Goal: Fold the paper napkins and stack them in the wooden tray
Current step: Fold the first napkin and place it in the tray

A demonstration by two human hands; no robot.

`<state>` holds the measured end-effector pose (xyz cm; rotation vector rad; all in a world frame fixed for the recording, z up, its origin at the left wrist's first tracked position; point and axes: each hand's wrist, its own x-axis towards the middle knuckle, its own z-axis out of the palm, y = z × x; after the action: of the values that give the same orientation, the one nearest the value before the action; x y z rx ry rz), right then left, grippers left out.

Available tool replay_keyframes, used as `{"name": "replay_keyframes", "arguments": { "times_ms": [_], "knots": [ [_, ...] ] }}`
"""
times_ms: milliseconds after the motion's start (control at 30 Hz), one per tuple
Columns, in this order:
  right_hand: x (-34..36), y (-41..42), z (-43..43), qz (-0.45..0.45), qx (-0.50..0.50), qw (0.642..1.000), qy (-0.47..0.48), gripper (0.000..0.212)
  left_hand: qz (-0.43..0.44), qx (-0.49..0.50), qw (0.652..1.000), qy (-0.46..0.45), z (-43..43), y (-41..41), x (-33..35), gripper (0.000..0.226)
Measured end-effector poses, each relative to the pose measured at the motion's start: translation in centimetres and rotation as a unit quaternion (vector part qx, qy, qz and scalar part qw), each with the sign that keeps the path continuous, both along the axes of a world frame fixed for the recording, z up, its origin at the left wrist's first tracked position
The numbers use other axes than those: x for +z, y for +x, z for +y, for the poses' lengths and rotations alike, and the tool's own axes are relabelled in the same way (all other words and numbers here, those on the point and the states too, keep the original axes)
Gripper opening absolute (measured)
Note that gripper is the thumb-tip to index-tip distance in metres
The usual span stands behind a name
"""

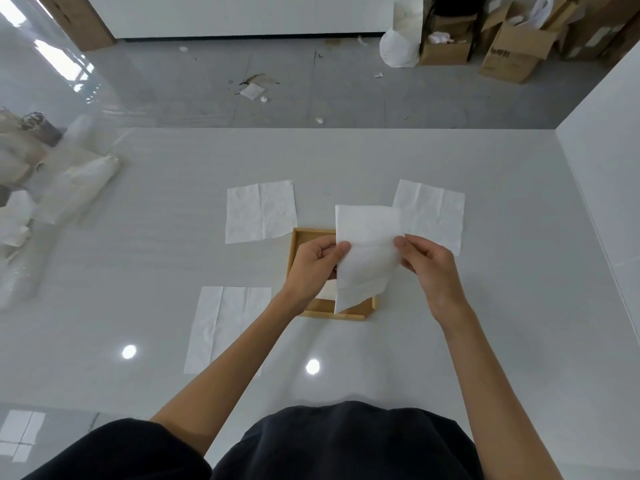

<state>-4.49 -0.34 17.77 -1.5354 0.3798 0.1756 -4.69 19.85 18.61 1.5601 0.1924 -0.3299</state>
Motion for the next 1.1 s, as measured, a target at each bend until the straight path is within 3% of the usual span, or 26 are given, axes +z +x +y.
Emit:
{"name": "replay_keyframes", "arguments": {
  "times_ms": [200, 467, 733, 833, 1000, 1100],
  "knots": [
    [0.5, 0.2, 0.2, -0.022, 0.017, 0.999, -0.017, 0.008, 0.011, -0.014, 1.0, 0.018, 0.7, 0.8, 0.0, 0.021],
    [1.2, 0.1, -0.4, -0.027, 0.044, 0.998, -0.031, 0.019, 0.007, -0.126, 0.992, 0.03, 2.3, 1.7, 1.2, 0.027],
    [2.1, 0.4, -0.6, -0.053, 0.073, 0.996, -0.02, 0.015, 0.008, -0.104, 0.994, -0.024, 2.4, 1.2, 1.1, 0.026],
    [2.0, 0.4, -0.7, -0.074, 0.091, 0.992, -0.034, 0.027, -0.006, -0.088, 0.995, -0.037, 2.4, 1.1, 1.1, 0.036],
    [1.9, 0.2, -0.4, -0.107, 0.081, 0.99, -0.044, 0.04, -0.029, -0.087, 0.995, -0.044, 2.3, 1.0, 2.3, 0.033],
    [1.8, 0.3, -0.4, -0.123, 0.062, 0.99, -0.03, 0.041, -0.021, -0.07, 0.991, -0.108, 2.5, 1.2, 2.5, 0.023]
  ]
}}
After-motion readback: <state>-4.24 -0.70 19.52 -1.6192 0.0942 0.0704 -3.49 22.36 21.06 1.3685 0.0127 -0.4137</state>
